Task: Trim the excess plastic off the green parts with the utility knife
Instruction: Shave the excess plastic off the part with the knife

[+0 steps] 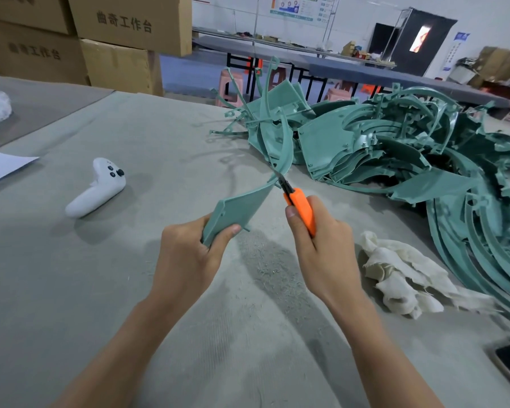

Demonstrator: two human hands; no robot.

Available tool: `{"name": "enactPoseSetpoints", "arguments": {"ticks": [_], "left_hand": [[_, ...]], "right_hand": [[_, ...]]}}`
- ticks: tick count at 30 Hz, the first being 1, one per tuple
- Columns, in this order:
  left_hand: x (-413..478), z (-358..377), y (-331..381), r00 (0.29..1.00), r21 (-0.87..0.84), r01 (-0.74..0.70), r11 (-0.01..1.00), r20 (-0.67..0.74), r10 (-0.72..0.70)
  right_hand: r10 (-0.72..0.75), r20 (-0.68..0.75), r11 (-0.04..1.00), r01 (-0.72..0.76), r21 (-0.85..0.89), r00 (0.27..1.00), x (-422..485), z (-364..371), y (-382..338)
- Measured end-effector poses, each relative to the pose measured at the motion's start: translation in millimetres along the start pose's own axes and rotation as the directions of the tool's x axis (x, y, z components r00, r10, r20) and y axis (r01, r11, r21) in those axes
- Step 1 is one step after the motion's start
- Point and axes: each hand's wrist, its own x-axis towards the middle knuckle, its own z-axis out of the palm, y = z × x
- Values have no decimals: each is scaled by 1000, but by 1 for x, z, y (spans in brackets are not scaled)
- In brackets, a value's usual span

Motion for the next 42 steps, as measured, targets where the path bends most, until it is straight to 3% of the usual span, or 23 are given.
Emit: {"name": "enactPoseSetpoints", "arguments": {"ticks": [4,12,15,19,24,31,37,42], "left_hand": [[0,1,0,1000,6,-13,1000,-17,13],[2,0,-2,1000,-18,12,1000,-5,-12],[1,0,-2,1000,0,12,1000,-6,-12],[1,0,0,1000,-4,-1,1000,-5,1],[0,0,2,1000,-25,-1,1000,-8,1],[-1,2,-1,1000,-34,-9,999,-20,8],[-2,4,3,1000,-81,-29,996,-10,28],[-3,5,-1,1000,-73,-4,997,-15,3]], "right_hand": [[-10,15,1000,10,10,1000,-4,3,-4],[-173,89,984,168,60,981,-16,10,-20],[-66,8,986,64,157,998,-7,5,-12],[41,-70,996,-35,82,997,5,-4,2],[35,14,995,-36,91,999,-1,3,-3],[-105,80,980,89,177,991,-16,12,-25],[77,-31,983,-71,167,997,-3,7,-9],[-6,28,992,2,127,1000,-15,15,-19]]}}
